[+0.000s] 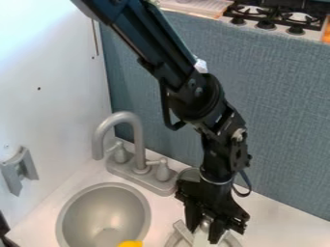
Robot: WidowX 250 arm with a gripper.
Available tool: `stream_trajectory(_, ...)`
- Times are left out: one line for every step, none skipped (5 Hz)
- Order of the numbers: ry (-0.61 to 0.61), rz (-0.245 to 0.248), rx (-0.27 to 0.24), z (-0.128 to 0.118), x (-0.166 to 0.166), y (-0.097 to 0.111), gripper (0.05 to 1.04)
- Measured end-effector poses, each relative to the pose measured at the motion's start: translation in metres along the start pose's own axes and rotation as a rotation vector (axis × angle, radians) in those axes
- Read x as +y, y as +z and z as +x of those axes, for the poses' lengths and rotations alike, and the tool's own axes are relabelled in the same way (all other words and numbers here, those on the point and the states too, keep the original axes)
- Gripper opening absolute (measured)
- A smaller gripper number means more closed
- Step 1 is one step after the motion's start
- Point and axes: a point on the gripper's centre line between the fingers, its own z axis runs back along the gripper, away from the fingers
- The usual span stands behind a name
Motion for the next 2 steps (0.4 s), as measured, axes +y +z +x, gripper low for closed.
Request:
stream_trajectory(-0.003,-0.014,-0.003,-0.0015,-0.0017,-0.0022,0.518)
stream_trajectory(-0.011,-0.012,0.025,-0.005,-0.0017,-0.0113,0.568)
